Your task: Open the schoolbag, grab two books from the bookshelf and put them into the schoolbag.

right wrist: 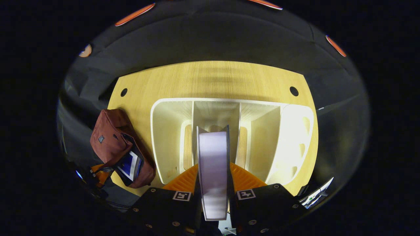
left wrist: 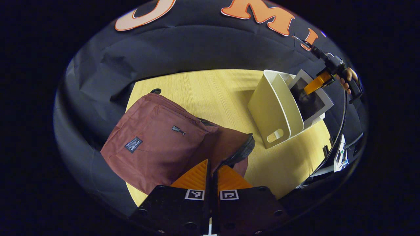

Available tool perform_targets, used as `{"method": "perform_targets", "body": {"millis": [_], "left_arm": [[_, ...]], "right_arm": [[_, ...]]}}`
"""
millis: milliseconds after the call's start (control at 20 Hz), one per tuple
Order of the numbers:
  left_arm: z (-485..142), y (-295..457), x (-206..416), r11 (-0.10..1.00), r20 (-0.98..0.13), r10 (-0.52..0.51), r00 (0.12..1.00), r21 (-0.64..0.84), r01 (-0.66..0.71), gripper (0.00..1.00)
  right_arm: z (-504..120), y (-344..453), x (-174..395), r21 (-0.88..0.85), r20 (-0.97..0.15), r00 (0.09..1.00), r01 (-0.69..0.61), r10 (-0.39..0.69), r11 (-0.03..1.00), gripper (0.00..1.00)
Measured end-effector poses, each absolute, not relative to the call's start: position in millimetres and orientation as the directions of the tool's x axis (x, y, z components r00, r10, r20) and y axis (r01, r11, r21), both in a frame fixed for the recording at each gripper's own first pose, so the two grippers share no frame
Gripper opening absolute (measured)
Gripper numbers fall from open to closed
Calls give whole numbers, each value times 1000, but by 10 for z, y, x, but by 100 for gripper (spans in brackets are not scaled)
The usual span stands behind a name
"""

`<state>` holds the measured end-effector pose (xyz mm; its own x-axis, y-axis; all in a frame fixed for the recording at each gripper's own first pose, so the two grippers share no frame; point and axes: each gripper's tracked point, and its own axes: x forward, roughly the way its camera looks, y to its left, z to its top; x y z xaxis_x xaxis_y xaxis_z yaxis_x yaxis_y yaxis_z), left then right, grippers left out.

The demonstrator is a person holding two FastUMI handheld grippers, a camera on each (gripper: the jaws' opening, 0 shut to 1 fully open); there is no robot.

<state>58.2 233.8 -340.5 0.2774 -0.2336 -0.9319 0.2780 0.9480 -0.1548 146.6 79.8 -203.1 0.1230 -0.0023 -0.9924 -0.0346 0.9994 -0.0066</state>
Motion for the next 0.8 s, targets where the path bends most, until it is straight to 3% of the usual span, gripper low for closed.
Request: {"method": "perform_targets", "body": {"millis": [800], "left_arm": [[-3264,2456,645,899,-906,-304,293,-172,403,3]], "right_arm": [[-681,891,1016,23,-921,390,73,-7,997,34]]}}
